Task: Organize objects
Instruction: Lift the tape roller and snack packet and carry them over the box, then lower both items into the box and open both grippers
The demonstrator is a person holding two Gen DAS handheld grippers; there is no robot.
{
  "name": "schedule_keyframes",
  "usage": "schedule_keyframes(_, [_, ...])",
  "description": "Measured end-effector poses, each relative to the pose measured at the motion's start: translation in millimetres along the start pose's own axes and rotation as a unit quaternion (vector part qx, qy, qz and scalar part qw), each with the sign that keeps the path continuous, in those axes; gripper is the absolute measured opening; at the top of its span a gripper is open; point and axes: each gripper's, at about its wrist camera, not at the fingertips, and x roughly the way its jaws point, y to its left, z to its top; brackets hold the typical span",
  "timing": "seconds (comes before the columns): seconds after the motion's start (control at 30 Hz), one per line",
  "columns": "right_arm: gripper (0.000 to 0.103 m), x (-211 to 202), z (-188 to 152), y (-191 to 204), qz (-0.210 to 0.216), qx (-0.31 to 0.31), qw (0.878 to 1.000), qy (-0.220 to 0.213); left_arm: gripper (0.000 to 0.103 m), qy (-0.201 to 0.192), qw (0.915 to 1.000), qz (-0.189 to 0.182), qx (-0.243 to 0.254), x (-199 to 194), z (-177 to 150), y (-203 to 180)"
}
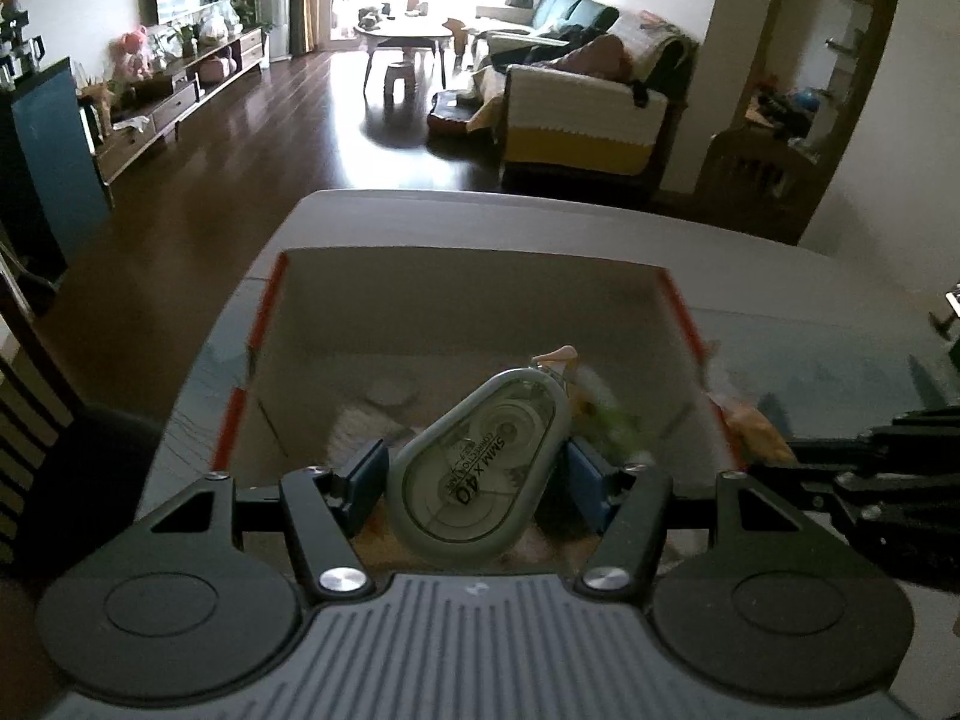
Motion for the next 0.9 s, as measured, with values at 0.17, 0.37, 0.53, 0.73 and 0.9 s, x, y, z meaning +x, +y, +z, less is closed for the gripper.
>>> schedule_keyframes(0.17, [0.019,22.8,8.4,14.8,0.007,-0.011,1.0,0.013,0.063,0.003,0.9998,0.013,0.014,22.1,15.1,14.4])
schedule_keyframes(0.37, [0.019,51.5,12.3,23.2,0.001,-0.015,0.999,0.036,0.063,0.01,0.9996,0.024,0.012,53.1,27.6,24.8])
schedule_keyframes(0.53, [0.019,67.2,15.2,29.9,0.005,-0.018,0.998,0.052,0.063,0.029,0.9992,0.018,0.02,77.0,33.3,25.0])
schedule_keyframes(0.73, [0.019,87.7,17.6,38.1,-0.016,-0.034,0.997,0.069,0.062,0.058,0.9975,0.022,0.033,104.2,35.8,19.0])
schedule_keyframes(0.9, [0.019,103.2,15.5,39.8,-0.024,-0.033,0.995,0.087,0.062,0.071,0.9967,0.019,0.035,118.5,39.3,16.8])
